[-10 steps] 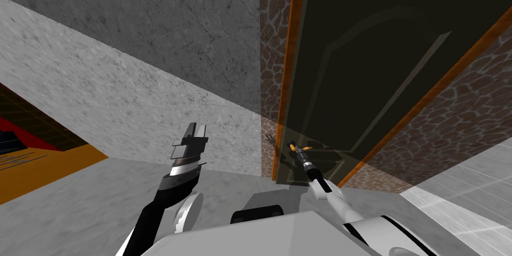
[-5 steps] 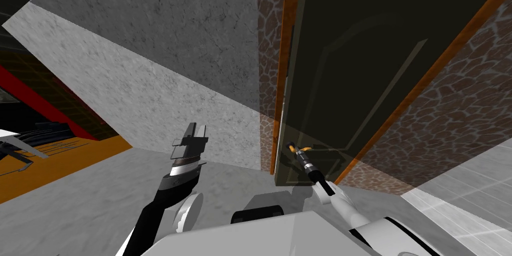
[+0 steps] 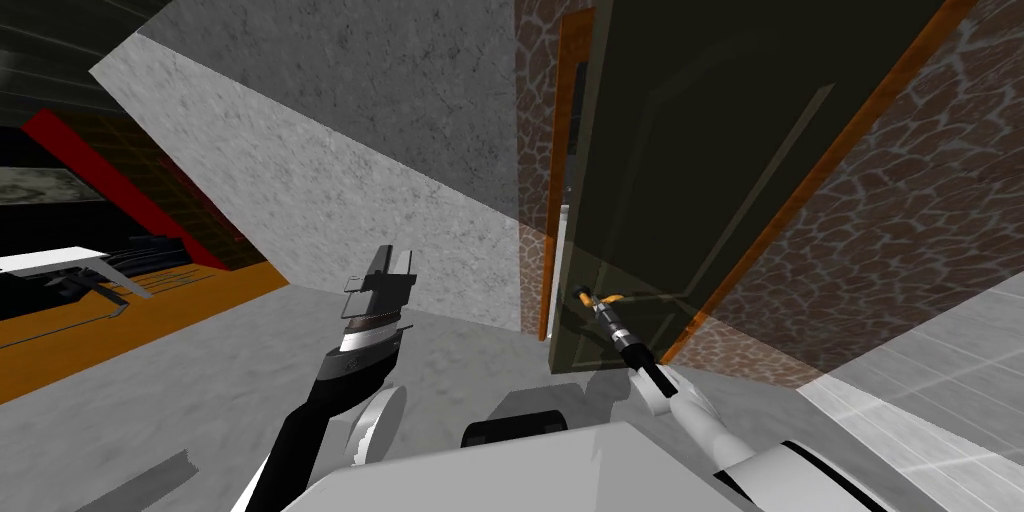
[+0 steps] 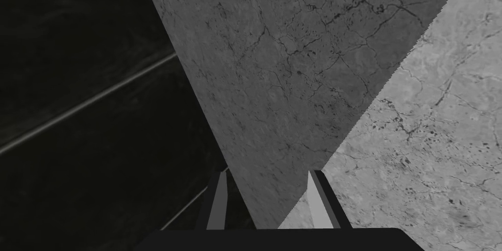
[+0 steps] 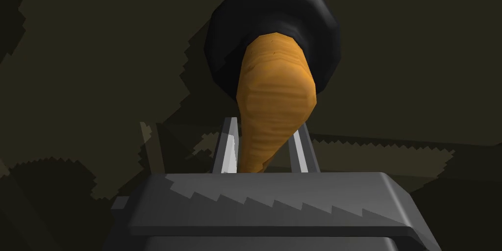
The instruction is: Pull the door open
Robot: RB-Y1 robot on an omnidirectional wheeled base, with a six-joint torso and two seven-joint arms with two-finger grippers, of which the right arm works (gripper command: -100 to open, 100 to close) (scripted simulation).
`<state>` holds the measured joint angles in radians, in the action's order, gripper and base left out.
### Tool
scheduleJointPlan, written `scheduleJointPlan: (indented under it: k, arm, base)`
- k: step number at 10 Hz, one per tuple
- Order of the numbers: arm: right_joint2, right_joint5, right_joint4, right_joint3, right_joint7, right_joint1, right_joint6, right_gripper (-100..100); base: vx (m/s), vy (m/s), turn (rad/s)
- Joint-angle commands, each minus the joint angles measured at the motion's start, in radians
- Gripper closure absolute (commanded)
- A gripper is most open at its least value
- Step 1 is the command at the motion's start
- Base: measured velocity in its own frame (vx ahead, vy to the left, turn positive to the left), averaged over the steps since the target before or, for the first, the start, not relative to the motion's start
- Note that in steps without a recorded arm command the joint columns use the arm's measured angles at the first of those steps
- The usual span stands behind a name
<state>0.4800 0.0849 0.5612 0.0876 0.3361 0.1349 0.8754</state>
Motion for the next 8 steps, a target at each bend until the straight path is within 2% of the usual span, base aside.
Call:
scheduleJointPlan:
  k: [1, 2, 6, 7, 8]
  arm:
    - [0.014, -0.007, -0.003, 0.018, 0.018, -0.013, 0.031, 100]
    - [0.019, -0.009, -0.002, 0.024, 0.025, -0.018, 0.040, 100]
    - [0.063, -0.025, 0.011, 0.069, 0.077, -0.057, 0.105, 100]
    - [0.053, -0.023, 0.011, 0.063, 0.068, -0.051, 0.090, 100]
    - [0.067, -0.024, 0.003, 0.075, 0.083, -0.071, 0.126, 100]
  base:
    - [-0.167, -0.057, 0.075]
    - [-0.164, -0.066, 0.062]
    - [-0.187, -0.082, 0.090]
    - [-0.106, -0.043, 0.025]
    - [-0.149, -0.041, 0.155]
